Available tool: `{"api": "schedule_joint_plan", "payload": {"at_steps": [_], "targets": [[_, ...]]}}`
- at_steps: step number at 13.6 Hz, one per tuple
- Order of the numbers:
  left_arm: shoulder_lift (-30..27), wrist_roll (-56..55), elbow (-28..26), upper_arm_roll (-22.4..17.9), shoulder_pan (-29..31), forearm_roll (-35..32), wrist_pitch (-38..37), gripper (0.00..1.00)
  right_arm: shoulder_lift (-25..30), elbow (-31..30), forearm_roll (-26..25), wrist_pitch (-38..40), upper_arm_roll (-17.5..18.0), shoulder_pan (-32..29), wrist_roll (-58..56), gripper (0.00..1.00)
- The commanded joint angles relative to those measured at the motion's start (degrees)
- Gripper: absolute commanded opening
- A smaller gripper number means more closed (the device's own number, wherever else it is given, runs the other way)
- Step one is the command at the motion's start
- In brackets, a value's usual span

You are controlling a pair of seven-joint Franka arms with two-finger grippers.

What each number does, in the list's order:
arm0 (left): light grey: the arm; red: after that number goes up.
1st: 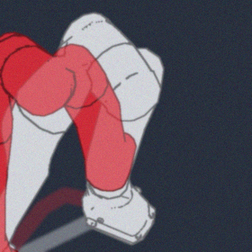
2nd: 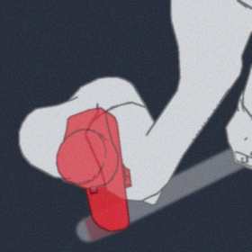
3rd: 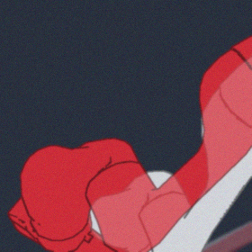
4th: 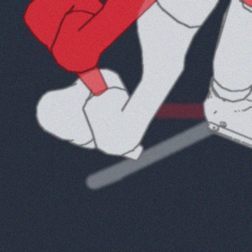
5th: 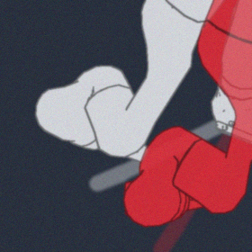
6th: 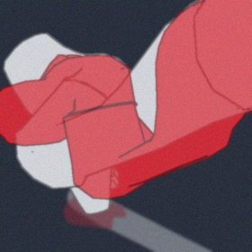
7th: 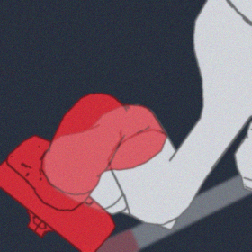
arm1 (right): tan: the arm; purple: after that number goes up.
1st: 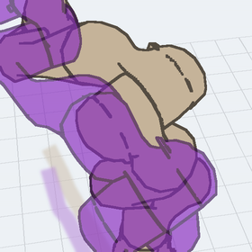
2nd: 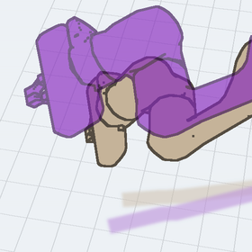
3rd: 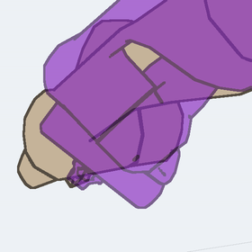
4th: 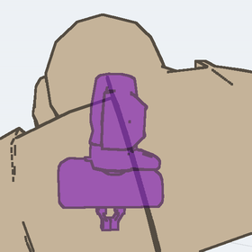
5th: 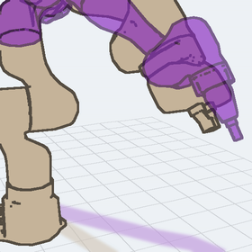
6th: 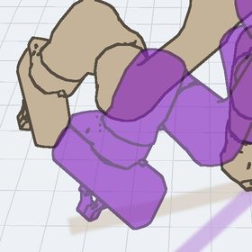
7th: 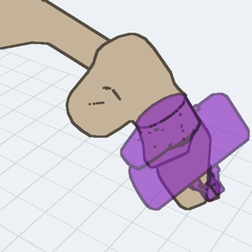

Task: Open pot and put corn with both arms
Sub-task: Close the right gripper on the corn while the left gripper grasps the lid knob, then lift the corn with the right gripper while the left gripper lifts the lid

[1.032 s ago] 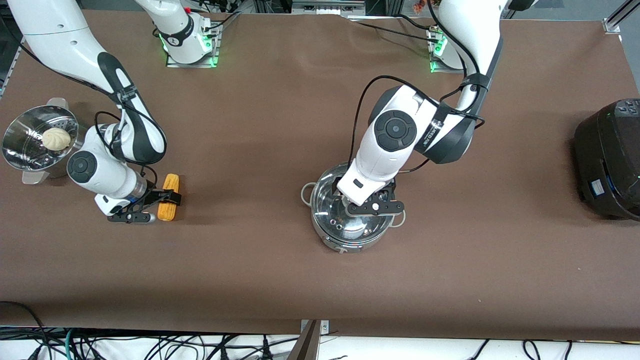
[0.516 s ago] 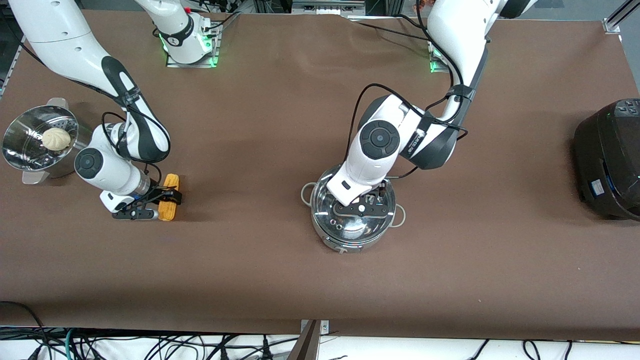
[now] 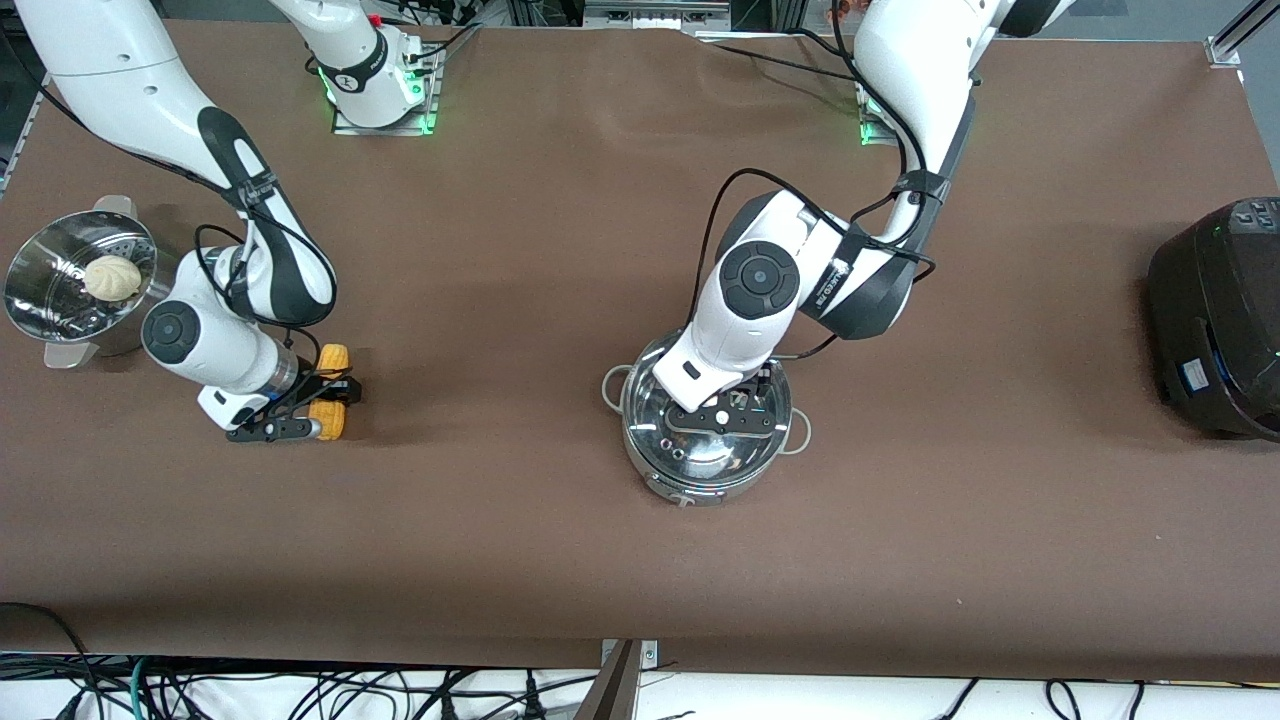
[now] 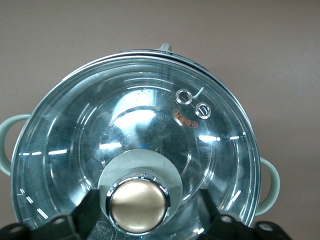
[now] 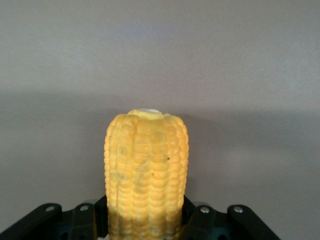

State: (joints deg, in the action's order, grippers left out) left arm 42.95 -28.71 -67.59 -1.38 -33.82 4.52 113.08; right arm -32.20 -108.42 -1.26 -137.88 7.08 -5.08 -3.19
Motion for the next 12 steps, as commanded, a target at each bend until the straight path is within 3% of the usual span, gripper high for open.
{"api": "schedule_joint_plan", "payload": {"at_steps": [1,4,5,9,12], "targets": [[0.2,2.3,0.4,-0.9,-0.7,0.0,0.2,0.59,2.4,6.4,0.9,11.4,1.4,-0.4,-0.9,0.01],[0.0,4.7,0.4,-1.0,-0.6,0.2,-0.2,0.1,2.9,13.5,1.2,20.2,4.2,-0.3,-0.5,0.01],[-0.1,4.7,0.4,-1.0,-0.6,0.2,-0.4,0.0,3.0,15.3,2.0,22.0,5.7,-0.3,-0.2,0.01],[-1.5,4.7,0.5,-1.4,-0.6,0.2,-4.1,0.0,3.6,18.3,2.7,25.3,11.9,-0.2,11.9,0.01],[-5.1,4.7,0.5,-1.7,-0.4,0.4,-10.0,0.0,3.6,19.1,2.5,25.3,13.0,0.4,13.6,0.01]]}}
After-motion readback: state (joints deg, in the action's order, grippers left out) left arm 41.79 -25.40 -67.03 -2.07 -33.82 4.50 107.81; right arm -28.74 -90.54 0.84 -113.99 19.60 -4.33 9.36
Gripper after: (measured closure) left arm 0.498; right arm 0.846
